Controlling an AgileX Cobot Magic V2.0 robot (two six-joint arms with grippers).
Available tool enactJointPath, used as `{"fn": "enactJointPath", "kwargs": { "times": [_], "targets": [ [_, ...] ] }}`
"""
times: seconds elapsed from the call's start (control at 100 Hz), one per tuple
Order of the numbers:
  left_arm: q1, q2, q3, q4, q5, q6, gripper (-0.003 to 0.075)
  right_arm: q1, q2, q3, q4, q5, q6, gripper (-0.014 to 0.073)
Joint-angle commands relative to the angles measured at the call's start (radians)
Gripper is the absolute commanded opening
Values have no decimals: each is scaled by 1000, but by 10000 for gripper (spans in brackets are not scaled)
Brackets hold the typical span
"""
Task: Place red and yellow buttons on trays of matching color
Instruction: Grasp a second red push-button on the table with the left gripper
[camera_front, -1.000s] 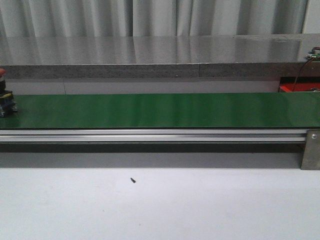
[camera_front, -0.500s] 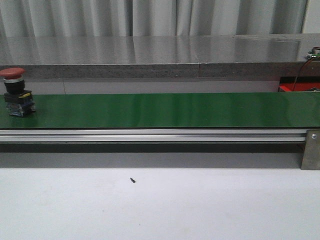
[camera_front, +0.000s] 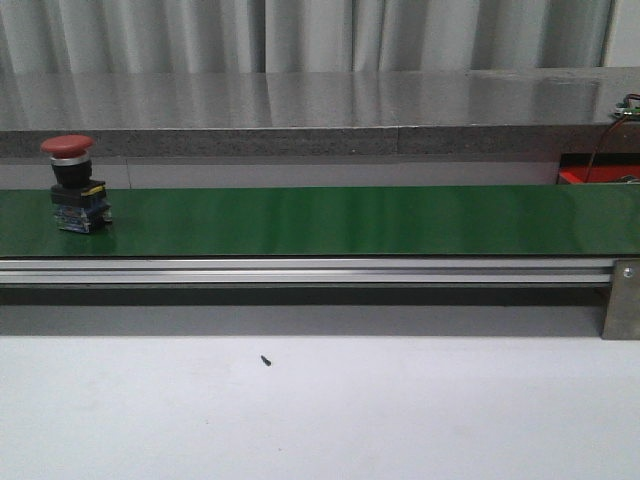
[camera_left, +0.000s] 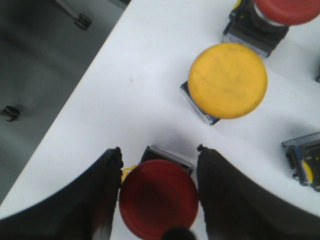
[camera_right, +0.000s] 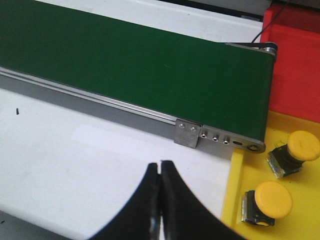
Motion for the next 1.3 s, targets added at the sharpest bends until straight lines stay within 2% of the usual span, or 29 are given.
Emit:
{"fn": "enactJointPath", "kwargs": {
  "times": [0.0,0.73,0.83,1.05,1.29],
  "targets": [
    [3,-45,-31,-7,-30,-10,323,0,-1,-25,16,-52,-7,-61],
    [3,-44,-31,-7,-32,-10,322,0,-1,-25,16,-52,-7,-61],
    [3,-44,-31,-7,-28,-10,291,0,-1,-25,16,-52,-7,-61],
    [3,-44,-31,-7,-19,-10,172,0,-1,-25,16,-52,-7,-61],
    [3,-49,-33,-10,0,-10,144,0,-1,-25,16,-52,-7,-61]
  ]
}}
